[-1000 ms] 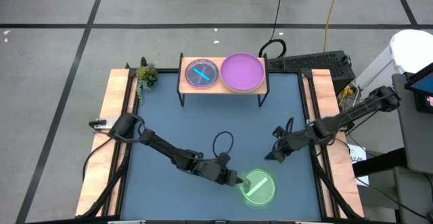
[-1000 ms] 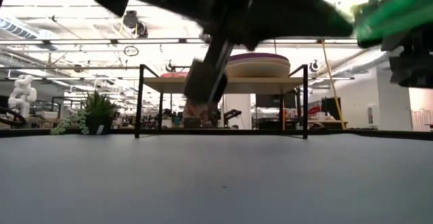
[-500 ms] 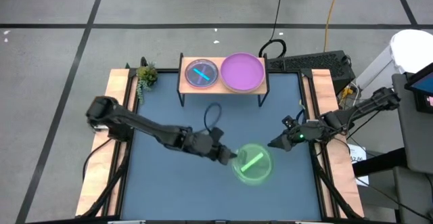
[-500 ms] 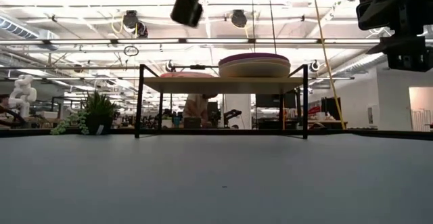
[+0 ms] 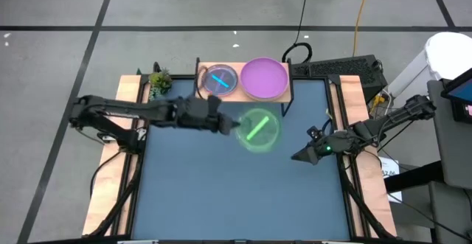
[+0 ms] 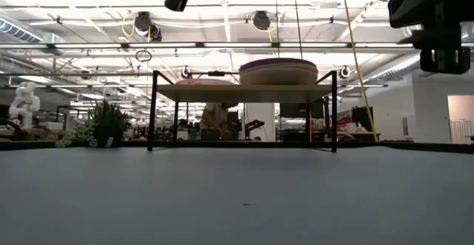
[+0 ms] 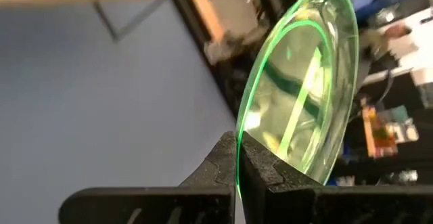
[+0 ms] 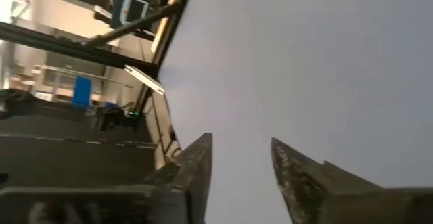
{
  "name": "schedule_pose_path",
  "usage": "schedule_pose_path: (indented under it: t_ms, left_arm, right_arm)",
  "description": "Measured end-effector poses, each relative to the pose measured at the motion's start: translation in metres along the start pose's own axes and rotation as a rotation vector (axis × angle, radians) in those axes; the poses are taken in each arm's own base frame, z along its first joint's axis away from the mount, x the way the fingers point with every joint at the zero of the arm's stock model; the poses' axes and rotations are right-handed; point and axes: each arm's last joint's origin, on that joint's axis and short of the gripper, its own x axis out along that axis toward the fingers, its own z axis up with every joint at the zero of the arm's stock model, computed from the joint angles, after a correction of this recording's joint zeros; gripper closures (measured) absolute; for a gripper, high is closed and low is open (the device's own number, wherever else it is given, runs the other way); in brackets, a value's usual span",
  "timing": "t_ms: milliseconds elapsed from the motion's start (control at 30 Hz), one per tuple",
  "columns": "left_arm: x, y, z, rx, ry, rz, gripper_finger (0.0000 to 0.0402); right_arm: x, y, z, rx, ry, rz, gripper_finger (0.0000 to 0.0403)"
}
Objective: Place and stack plates onto a shelf
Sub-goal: Stack the green plate on top of the blue plate on the shelf
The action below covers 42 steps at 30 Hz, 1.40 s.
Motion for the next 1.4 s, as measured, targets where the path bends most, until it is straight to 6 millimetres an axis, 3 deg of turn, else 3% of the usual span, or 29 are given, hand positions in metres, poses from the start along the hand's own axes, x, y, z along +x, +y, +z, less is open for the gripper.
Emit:
schedule_pose_path:
  t_ms: [333,667,933,1133,1400]
  left_arm:
    - [-0.024,0.024,0.056,0.023,-0.081,0.022,0.0401]
    - [-0.033,0.046,0.089,0.049,-0.12,0.042,0.0401]
    - [-0.04,0.057,0.106,0.059,-0.139,0.046,0.0401]
    - [-0.057,0.064,0.12,0.077,-0.194,0.048,0.0401]
    - [-0.082,0.078,0.143,0.056,-0.283,0.06,0.0401]
  right_arm:
    - [-0.001,0.021,0.01,0.071,-0.159,0.172,0.0395]
    - [-0.011,0.063,0.027,0.05,-0.262,0.062,0.0402]
    - [-0.018,0.098,0.039,-0.068,-0.315,0.088,0.0403]
    - [-0.024,0.12,0.051,-0.158,-0.357,0.1,0.0403]
    - [-0.018,0.136,0.061,-0.23,-0.389,0.069,0.0403]
